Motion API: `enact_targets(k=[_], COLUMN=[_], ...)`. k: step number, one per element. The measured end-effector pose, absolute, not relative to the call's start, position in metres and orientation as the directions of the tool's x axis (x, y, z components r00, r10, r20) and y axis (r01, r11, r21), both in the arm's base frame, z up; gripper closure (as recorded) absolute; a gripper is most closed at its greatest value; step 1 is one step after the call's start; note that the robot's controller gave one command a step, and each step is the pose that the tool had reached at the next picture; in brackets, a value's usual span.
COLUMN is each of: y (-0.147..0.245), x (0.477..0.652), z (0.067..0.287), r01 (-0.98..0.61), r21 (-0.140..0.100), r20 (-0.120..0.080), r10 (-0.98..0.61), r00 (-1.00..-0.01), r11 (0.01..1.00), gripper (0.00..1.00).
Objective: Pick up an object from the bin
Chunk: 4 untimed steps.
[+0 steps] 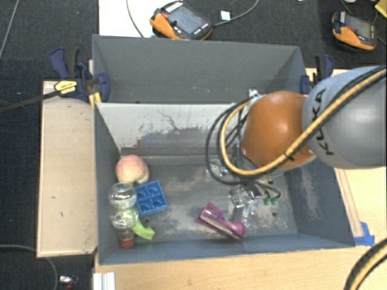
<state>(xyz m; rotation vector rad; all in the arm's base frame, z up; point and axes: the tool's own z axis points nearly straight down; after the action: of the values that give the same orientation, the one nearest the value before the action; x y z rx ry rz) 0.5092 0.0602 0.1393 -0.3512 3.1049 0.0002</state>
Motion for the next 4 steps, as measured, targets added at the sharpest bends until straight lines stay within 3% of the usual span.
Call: enact_targets(k=[1,2,3,4], y=[0.111,0.063,0.043,0.043], x=[0.476,0.480,0.481,0.481], z=[0.100,0.071,0.070,0.070], r01=[-0.132,-0.303,-0.209,-0.208], r21=[0.005,-0.007,0.004,0.004], r20=[0.004,-0.028,-0.001,-0.001], r10=[-0.132,-0.303,-0.209,-0.208], r00=[-0.991,-0.953,-0.978,-0.978], r11=[0.991,0.953,0.978,0.978], gripper=[0.00,0.00,1.00,1.00])
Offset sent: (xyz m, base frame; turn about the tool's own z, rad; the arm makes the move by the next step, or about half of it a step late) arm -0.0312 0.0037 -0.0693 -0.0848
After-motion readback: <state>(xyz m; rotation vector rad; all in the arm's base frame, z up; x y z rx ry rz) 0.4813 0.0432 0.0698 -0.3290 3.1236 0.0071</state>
